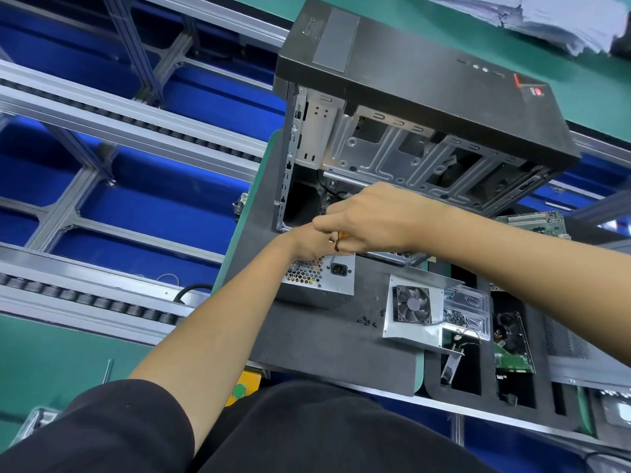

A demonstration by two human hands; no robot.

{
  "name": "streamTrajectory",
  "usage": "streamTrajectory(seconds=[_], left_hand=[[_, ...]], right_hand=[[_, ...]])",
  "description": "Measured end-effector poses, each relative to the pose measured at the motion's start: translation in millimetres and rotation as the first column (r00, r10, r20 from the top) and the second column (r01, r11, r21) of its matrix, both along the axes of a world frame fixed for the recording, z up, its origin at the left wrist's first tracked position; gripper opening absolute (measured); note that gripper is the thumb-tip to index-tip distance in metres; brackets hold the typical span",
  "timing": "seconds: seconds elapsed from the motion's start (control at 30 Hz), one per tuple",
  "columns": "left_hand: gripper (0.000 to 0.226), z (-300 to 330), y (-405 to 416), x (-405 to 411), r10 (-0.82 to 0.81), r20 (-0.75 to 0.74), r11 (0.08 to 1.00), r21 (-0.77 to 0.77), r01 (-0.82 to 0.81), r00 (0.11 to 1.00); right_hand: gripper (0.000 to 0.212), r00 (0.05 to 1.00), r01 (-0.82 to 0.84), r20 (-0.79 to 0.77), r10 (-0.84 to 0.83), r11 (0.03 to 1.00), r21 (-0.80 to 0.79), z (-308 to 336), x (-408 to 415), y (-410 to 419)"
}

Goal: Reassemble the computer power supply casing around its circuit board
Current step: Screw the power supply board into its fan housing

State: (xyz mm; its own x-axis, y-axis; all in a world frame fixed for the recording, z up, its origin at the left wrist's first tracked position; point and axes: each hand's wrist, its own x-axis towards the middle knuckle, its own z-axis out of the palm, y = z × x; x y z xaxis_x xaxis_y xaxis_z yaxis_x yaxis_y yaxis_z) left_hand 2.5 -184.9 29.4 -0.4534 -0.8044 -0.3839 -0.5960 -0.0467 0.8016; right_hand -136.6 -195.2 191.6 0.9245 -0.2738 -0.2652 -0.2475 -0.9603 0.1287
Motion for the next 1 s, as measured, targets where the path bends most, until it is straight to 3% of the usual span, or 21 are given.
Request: streamTrajectory(seconds=[0.07,0.17,0.23,0.3,0.4,0.43,0.5,0.57,0.67,0.73,0.83,0.9,1.0], left_hand=[[0.024,3.1,-1.9,-0.5,-0.07,0.016,0.998,0.002,0.07,0.997],[0.022,15.6,2.4,0.0,-0.056,-0.14,0.998,-0.01,0.055,0.989],[0.025,17.3,4.9,1.6,-0.033,-0.156,0.999,-0.019,0.031,0.987],[0.034,9.5,2.4,1.8,-0.02,-0.09,1.0,-0.016,0.018,0.996],[0.055,-5.6,-5.2,-1.8,-0.06,0.07,0.998,-0.011,0.061,0.996],[0.061,-7.7,-7.1,-1.8,-0.056,0.083,0.998,-0.005,0.056,0.995],[0.06,-7.7,-8.9,-1.2,-0.053,0.082,0.998,-0.014,0.054,0.995],[0.05,-6.7,-6.2,-0.2,-0.056,0.026,0.998,-0.025,0.056,0.998],[0.032,-4.9,-2.3,2.2,-0.06,-0.044,0.997,-0.042,0.058,0.997],[0.039,-5.9,-2.1,1.0,-0.08,-0.002,0.995,-0.064,0.08,0.997],[0.04,-6.6,-4.0,1.5,-0.07,-0.003,0.995,-0.065,0.07,0.998],[0.041,-7.2,-5.9,1.8,-0.116,0.024,0.99,-0.078,0.117,0.993],[0.039,-8.2,-4.8,1.8,-0.067,-0.089,0.996,-0.058,0.062,0.994]], right_hand=[[0.023,0.999,0.037,0.005,-0.037,0.999,-0.025,-0.8,-2.6,-0.2],[0.026,0.994,0.088,0.031,-0.103,0.941,0.327,2.6,-2.8,-0.8],[0.03,0.994,0.072,0.046,-0.103,0.896,0.437,3.9,-3.2,-1.4],[0.027,0.995,0.046,0.07,-0.073,0.942,0.332,1.4,-4.9,-3.3],[0.022,0.995,0.078,0.053,-0.08,0.996,0.035,-5.7,-8.7,-6.5],[0.021,0.991,0.12,0.051,-0.123,0.992,0.045,-7.2,-9.4,-6.7],[0.027,0.973,0.197,0.061,-0.223,0.938,0.286,-5.5,-10.2,-6.0],[0.039,0.981,0.152,0.044,-0.191,0.884,0.442,0.8,-10.2,-6.2],[0.046,0.998,0.029,0.037,-0.041,0.955,0.294,2.9,-8.1,-7.6],[0.046,0.998,0.01,0.06,-0.019,0.988,0.152,-0.9,-8.1,-5.9],[0.026,0.999,0.035,0.024,-0.035,0.999,0.007,-6.8,-10.7,-1.4],[0.021,0.997,0.074,0.031,-0.076,0.995,0.066,-3.4,-10.0,-1.5],[0.034,0.991,0.129,-0.005,-0.135,0.934,0.332,5.2,-7.0,-5.4]])
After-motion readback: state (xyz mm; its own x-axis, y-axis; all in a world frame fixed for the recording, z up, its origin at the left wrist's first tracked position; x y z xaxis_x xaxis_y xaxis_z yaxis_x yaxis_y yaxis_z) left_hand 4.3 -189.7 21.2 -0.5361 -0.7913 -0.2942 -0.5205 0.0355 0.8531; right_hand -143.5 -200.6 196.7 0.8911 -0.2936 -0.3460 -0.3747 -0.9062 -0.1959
